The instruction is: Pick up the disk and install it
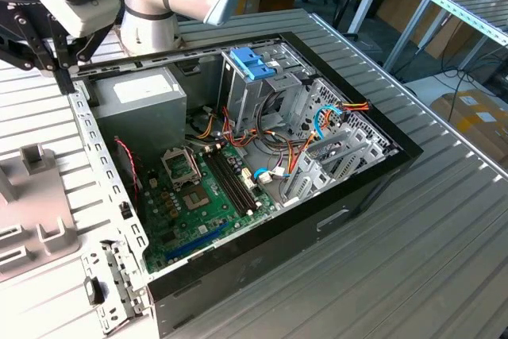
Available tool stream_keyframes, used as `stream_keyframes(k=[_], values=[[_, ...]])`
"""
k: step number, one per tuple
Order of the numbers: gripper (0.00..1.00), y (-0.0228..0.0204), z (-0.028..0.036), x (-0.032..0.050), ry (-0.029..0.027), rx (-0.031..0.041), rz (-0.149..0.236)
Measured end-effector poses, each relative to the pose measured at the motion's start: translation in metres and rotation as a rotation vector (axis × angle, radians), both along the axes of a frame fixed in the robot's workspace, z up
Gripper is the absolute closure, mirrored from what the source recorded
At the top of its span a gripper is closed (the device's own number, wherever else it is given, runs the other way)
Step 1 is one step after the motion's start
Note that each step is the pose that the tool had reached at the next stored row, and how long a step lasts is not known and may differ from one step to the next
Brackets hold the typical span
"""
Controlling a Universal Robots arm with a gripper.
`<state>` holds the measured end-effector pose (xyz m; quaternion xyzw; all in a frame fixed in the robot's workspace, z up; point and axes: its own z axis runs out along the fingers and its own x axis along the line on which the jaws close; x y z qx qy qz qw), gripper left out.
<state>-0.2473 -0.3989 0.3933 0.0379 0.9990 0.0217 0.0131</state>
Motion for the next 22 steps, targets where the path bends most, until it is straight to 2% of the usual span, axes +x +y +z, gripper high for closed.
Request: stream_keyframes(k=[22], values=[[0.89, 0.0000, 0.0000, -0.0244, 0.0000, 0.0000, 0.000]])
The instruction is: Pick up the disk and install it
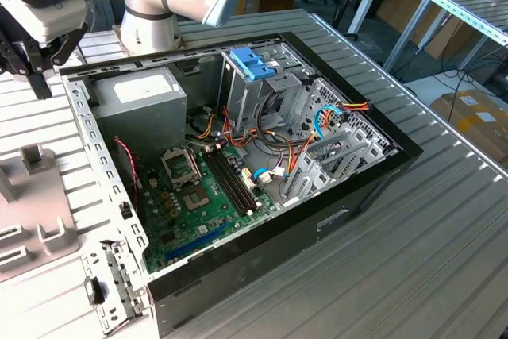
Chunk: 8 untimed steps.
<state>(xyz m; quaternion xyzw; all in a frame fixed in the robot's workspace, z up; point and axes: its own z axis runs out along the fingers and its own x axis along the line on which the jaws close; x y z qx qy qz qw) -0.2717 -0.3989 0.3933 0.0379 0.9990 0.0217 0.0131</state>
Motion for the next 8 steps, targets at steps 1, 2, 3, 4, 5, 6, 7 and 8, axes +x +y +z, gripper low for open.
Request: stream_keyframes(k=[1, 2, 3, 4, 5, 6, 7, 8], values=[[0.89, 0.0000, 0.0000, -0.0011, 0.0000, 0.0000, 0.000], [0.89, 0.0000, 0.0000, -0.0028, 0.0000, 0.0000, 0.000], [0.89, 0.0000, 0.0000, -0.0038, 0.0000, 0.0000, 0.000], [0.89, 0.0000, 0.0000, -0.0056, 0.0001, -0.0001, 0.000], [0.89, 0.0000, 0.0000, -0.0075, 0.0000, 0.0000, 0.000], [0.89, 0.0000, 0.0000, -0.0089, 0.0000, 0.0000, 0.000], [0.89, 0.0000, 0.0000, -0.0101, 0.0000, 0.0000, 0.000], [0.89, 0.0000, 0.0000, -0.0122, 0.0000, 0.0000, 0.000]])
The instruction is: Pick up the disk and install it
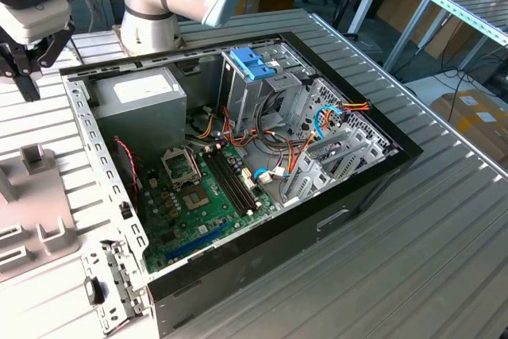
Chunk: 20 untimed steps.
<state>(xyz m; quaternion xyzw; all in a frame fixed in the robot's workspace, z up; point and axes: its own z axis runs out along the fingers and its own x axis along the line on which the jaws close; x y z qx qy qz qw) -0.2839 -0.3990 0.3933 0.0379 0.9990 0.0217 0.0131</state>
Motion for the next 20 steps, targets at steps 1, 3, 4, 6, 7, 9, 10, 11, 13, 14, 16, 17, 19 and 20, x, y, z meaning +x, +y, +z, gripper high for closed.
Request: stream_keyframes(k=[1, 3, 4, 6, 7, 9, 10, 11, 13, 14, 16, 17, 19, 20], values=[[0.89, 0.0000, 0.0000, -0.0014, 0.0000, 0.0000, 0.000], [0.89, 0.0000, 0.0000, -0.0036, 0.0000, 0.0000, 0.000], [0.89, 0.0000, 0.0000, -0.0046, 0.0000, 0.0000, 0.000], [0.89, 0.0000, 0.0000, -0.0070, 0.0001, 0.0000, 0.000], [0.89, 0.0000, 0.0000, -0.0086, 0.0000, 0.0000, 0.000], [0.89, 0.0000, 0.0000, -0.0115, 0.0000, 0.0000, 0.000], [0.89, 0.0000, 0.0000, -0.0131, -0.0001, 0.0001, 0.000], [0.89, 0.0000, 0.0000, -0.0147, 0.0001, 0.0000, 0.000], [0.89, 0.0000, 0.0000, -0.0187, 0.0001, 0.0000, 0.000], [0.89, 0.0000, 0.0000, -0.0198, 0.0001, 0.0000, 0.000], [0.89, 0.0000, 0.0000, -0.0223, 0.0000, 0.0000, 0.000], [0.89, 0.0000, 0.0000, -0.0236, 0.0000, 0.0000, 0.000], [0.89, 0.0000, 0.0000, -0.0261, 0.0001, 0.0000, 0.000], [0.89, 0.0000, 0.0000, -0.0282, 0.0001, 0.0000, 0.000]])
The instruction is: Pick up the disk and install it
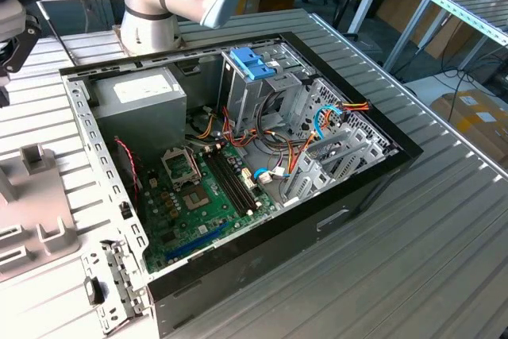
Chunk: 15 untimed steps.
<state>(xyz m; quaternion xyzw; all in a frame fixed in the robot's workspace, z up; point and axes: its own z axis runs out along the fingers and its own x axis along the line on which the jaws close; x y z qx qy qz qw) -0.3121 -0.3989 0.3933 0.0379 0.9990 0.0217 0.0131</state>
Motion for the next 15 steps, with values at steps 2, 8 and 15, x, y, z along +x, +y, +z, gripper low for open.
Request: stream_keyframes(k=[2, 8, 15], values=[[0.89, 0.0000, 0.0000, -0.0025, -0.0001, 0.0000, 0.000], [0.89, 0.0000, 0.0000, -0.0125, 0.0000, 0.0000, 0.000], [0.89, 0.0000, 0.0000, -0.0206, 0.0000, 0.0000, 0.000]])
